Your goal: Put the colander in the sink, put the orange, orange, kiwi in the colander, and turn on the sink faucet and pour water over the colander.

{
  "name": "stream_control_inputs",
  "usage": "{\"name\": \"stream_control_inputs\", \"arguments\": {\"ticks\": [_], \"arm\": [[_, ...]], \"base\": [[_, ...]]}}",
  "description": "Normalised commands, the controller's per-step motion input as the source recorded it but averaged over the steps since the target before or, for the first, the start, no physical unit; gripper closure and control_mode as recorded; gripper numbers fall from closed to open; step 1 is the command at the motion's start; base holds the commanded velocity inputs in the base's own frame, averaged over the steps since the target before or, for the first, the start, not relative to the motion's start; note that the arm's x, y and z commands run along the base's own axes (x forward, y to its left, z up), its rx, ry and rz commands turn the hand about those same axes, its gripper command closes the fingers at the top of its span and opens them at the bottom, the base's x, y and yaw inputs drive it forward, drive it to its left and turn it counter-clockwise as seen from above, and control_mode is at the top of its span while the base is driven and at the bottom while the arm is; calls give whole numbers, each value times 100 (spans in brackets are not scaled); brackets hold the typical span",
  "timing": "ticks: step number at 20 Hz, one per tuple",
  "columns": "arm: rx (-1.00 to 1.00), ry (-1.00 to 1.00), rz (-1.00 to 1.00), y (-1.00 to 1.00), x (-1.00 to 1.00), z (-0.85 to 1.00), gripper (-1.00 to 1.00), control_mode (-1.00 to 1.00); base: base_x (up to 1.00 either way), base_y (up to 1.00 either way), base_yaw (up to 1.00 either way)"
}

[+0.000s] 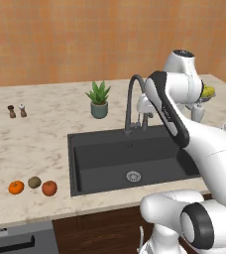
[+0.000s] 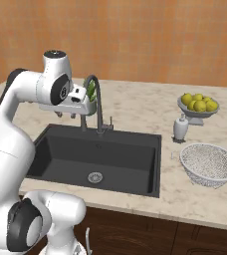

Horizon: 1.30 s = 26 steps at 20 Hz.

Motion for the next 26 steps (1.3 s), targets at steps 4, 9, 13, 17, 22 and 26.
{"name": "stream_control_inputs", "arguments": {"ticks": [4,9,13,17,22,26], "arm": [[0,0,2,-40,-17,0,-100,-100],[0,0,1,-100,-40,0,-100,-100],[0,0,0,-100,-23,-9,-100,-100],[-2,0,0,-92,-4,-36,-100,-100],[-3,0,0,-63,5,-32,-100,-100],[0,0,0,-44,4,-13,-100,-100]], "base": [[0,0,0],[0,0,0],[0,0,0],[0,0,0],[0,0,0],[0,0,0]]}}
